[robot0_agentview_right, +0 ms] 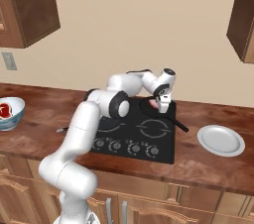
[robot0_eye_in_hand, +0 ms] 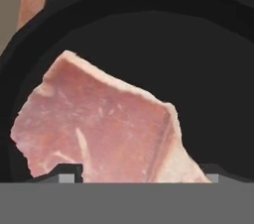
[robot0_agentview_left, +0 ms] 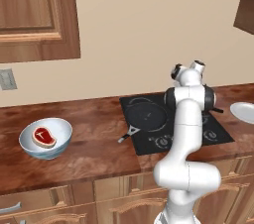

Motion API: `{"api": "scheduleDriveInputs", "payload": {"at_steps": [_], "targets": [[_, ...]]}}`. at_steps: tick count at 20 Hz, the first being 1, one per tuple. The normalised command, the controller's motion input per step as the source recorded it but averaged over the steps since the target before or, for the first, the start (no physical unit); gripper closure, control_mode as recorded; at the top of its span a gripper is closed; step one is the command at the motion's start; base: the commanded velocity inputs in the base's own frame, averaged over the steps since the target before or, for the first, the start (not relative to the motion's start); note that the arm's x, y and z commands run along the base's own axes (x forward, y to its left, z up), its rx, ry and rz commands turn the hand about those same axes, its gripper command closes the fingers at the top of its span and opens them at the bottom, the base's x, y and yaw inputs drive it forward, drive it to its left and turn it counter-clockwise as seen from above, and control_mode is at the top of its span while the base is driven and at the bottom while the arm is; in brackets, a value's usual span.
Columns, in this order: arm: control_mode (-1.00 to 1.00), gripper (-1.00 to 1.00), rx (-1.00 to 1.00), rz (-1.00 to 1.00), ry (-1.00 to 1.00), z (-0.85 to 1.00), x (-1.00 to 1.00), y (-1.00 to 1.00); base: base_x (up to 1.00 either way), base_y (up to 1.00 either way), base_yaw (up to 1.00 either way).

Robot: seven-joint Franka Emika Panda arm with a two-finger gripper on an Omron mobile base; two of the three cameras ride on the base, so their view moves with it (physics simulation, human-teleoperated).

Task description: Place one of the steaks on the plate and the other in the bowl. Then place the bowl in the fridge.

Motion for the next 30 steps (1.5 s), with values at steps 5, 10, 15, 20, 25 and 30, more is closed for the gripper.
{"api": "scheduleDriveInputs", "payload": {"at_steps": [5,10,15,20,25,30], "targets": [[-1.00,1.00,0.11,-0.14,-0.27,-0.54,-0.07,-0.01,0.00,0.00,0.00],[-1.00,1.00,0.01,-0.12,-0.07,-0.26,0.00,0.28,0.00,0.00,0.00],[-1.00,1.00,0.01,-0.06,-0.05,0.22,-0.24,0.25,0.00,0.00,0.00],[-1.00,1.00,0.07,0.00,0.00,0.52,-0.83,0.08,0.00,0.00,0.00],[-1.00,1.00,0.05,0.00,0.02,0.63,-1.00,0.00,0.00,0.00,0.00],[-1.00,1.00,0.00,-0.23,0.19,0.42,-0.84,-0.13,0.00,0.00,0.00]]}}
